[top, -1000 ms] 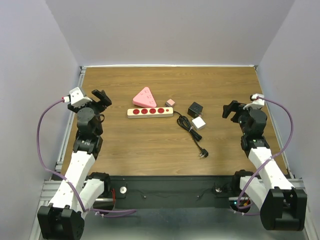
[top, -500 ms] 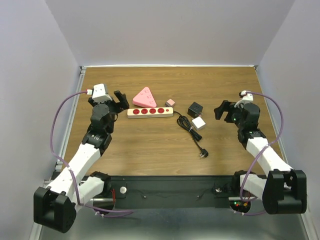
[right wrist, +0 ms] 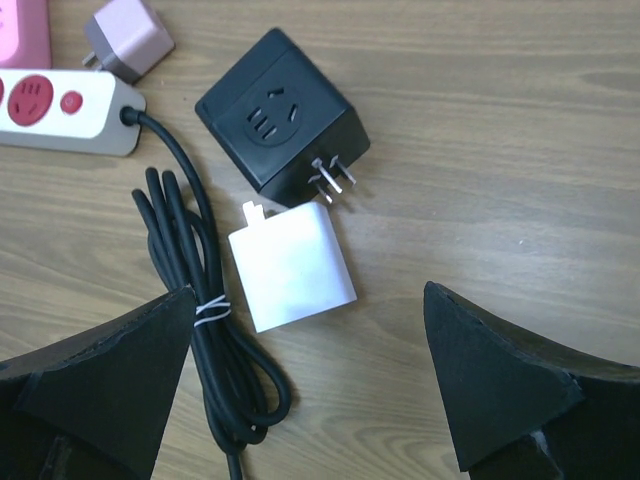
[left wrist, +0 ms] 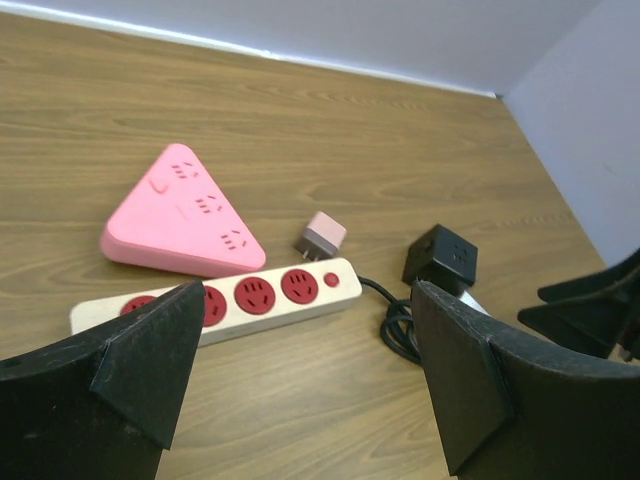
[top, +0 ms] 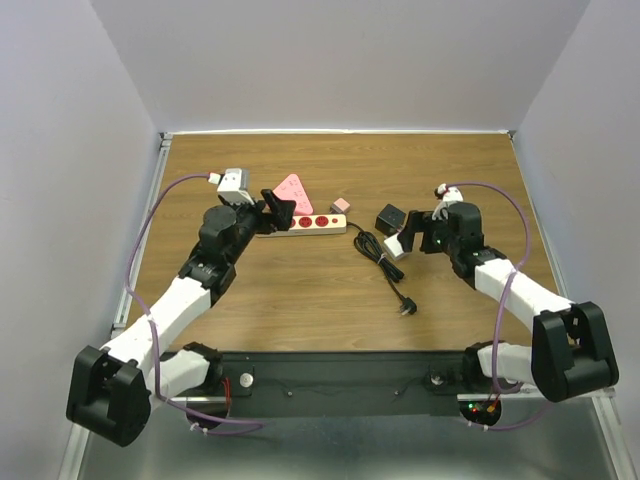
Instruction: Insert the plug
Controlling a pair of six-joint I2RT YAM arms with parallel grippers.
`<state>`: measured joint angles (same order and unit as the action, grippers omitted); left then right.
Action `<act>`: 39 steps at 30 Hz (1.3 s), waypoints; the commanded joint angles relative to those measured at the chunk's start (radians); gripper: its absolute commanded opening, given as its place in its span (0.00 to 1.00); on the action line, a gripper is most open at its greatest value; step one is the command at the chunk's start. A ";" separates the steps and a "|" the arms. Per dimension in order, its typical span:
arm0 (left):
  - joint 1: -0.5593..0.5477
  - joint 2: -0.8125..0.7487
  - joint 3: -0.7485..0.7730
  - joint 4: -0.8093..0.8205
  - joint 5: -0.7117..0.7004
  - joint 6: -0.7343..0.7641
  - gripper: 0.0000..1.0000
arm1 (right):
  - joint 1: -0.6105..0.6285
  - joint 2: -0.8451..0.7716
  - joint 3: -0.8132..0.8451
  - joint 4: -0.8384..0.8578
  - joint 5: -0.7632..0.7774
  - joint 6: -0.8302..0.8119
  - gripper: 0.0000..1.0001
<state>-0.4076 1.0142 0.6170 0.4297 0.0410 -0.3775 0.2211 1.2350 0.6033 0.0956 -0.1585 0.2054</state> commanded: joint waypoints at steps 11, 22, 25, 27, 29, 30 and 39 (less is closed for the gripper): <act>-0.040 0.093 0.116 0.001 0.042 0.014 0.94 | 0.098 0.118 0.075 -0.085 0.085 -0.032 1.00; -0.082 0.155 0.159 -0.009 0.069 0.015 0.94 | 0.132 0.199 0.093 -0.089 0.148 -0.044 1.00; -0.091 0.169 0.174 -0.012 0.073 0.018 0.94 | 0.138 0.219 0.105 -0.088 0.152 -0.049 1.00; -0.097 0.176 0.181 -0.019 0.074 0.020 0.94 | 0.139 0.227 0.115 -0.086 0.198 -0.050 1.00; -0.105 0.182 0.190 -0.022 0.076 0.026 0.94 | 0.139 0.236 0.121 -0.079 0.214 -0.054 1.00; -0.108 0.184 0.194 -0.023 0.076 0.026 0.94 | 0.139 0.242 0.122 -0.076 0.218 -0.058 1.00; -0.123 0.189 0.216 -0.046 0.097 0.045 0.94 | 0.139 0.325 0.156 -0.071 0.180 -0.081 0.84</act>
<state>-0.5213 1.2167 0.7876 0.3695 0.1162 -0.3595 0.3550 1.5482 0.7254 0.0071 0.0330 0.1452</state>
